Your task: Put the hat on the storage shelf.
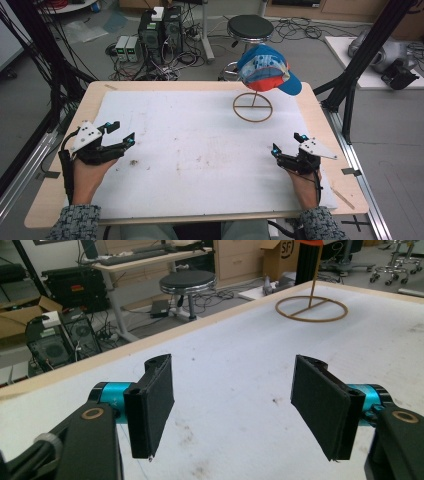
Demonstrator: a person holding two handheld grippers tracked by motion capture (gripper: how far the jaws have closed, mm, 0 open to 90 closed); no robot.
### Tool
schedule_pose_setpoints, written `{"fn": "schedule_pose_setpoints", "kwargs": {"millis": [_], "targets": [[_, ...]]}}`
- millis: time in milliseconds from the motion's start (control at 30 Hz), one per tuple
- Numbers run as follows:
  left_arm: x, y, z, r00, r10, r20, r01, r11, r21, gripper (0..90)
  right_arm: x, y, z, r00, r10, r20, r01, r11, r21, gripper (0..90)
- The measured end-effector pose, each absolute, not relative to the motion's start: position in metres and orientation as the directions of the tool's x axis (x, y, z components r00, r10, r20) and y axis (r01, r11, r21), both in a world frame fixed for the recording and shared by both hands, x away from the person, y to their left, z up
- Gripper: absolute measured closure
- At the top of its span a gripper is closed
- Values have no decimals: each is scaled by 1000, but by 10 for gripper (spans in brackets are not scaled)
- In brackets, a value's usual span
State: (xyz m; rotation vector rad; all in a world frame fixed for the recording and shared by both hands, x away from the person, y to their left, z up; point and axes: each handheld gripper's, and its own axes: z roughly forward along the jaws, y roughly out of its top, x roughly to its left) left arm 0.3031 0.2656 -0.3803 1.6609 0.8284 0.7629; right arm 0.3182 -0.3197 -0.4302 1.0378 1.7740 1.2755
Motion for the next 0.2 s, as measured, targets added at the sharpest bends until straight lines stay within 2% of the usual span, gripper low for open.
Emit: {"fn": "schedule_pose_setpoints", "kwargs": {"millis": [200], "targets": [[301, 267, -387, 553, 831, 63, 146, -172, 974, 336, 318, -319, -430, -424, 901, -93, 206, 196, 959, 116]]}}
